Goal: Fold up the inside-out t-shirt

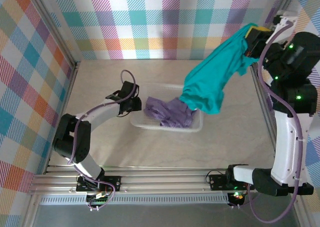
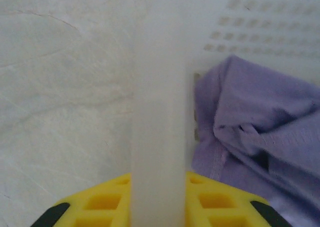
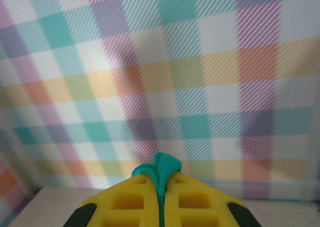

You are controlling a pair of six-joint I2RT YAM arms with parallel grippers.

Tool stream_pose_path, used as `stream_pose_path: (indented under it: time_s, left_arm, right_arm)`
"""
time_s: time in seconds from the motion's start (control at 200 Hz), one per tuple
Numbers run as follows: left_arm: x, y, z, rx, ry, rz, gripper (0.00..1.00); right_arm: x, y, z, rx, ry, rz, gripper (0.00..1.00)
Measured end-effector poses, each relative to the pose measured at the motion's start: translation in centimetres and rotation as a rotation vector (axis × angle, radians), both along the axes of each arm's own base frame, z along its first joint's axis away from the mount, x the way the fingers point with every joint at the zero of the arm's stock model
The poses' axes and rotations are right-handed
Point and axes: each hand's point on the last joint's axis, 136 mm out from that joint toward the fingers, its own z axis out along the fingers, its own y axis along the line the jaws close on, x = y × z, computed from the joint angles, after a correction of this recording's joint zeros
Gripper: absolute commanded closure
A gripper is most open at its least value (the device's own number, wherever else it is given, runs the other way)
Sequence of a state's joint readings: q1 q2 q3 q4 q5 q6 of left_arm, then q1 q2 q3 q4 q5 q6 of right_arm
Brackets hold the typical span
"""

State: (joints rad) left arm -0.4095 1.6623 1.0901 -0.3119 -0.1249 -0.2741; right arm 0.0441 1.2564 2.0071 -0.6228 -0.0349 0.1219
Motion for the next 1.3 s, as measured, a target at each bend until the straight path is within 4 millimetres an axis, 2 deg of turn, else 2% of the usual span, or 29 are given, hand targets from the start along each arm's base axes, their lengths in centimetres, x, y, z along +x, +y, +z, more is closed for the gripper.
stream_pose_path:
  time_s: [0.06,0.14,0.2,0.285,0.385,0.465,0.54,0.595,0.675,0.76,1.015,1.155,1.3]
  left_arm:
    - [1.0,0.7,0.2,0.017,-0.015,0.04,0.84]
    - [2.0,2.1,0.4,0.034,-0.026,0.089,0.87]
    - [2.7,3.7,0.4,0.048,-0.026,0.133,0.88]
    - [3.9,6.8,0.5,0.064,-0.026,0.212,0.9]
    - [5.0,12.2,0.7,0.057,-0.027,0.352,0.94]
    - [5.0,18.0,0.9,0.031,-0.03,0.515,0.94]
    - [4.4,23.4,0.9,-0.003,-0.041,0.684,0.94]
    - [3.8,26.6,1.0,-0.026,-0.06,0.799,0.93]
    - [2.8,30.1,1.3,-0.038,-0.09,0.949,0.93]
    - [2.5,31.3,1.6,-0.047,-0.124,1.045,0.92]
    - [2.4,31.7,1.3,-0.113,-0.162,1.218,0.9]
    - [2.1,32.8,1.0,-0.148,-0.182,1.34,0.89]
    - [2.3,34.3,1.4,-0.146,-0.215,1.437,0.87]
  right_arm:
    - [0.0,-0.5,0.4,-0.01,-0.007,-0.029,1.0]
    - [0.7,-0.7,-0.4,-0.023,0.022,-0.041,1.0]
    - [1.8,-0.6,-1.6,-0.028,0.058,-0.039,1.0]
    - [3.8,-0.3,-4.3,-0.032,0.136,-0.022,1.0]
    - [5.9,0.4,-7.8,-0.034,0.236,0.011,1.0]
    - [6.9,0.9,-9.9,-0.03,0.295,0.041,1.0]
    - [7.3,1.4,-11.1,-0.02,0.326,0.069,1.0]
    - [7.4,1.8,-11.8,-0.009,0.343,0.091,1.0]
    - [7.4,2.5,-12.2,0.001,0.356,0.124,1.0]
    - [7.7,3.5,-12.4,0.007,0.357,0.161,1.0]
    - [8.7,7.6,-14.5,0.009,0.41,0.293,1.0]
    - [9.2,9.6,-15.9,0.006,0.446,0.353,1.0]
    - [9.5,10.6,-16.9,0.004,0.472,0.377,1.0]
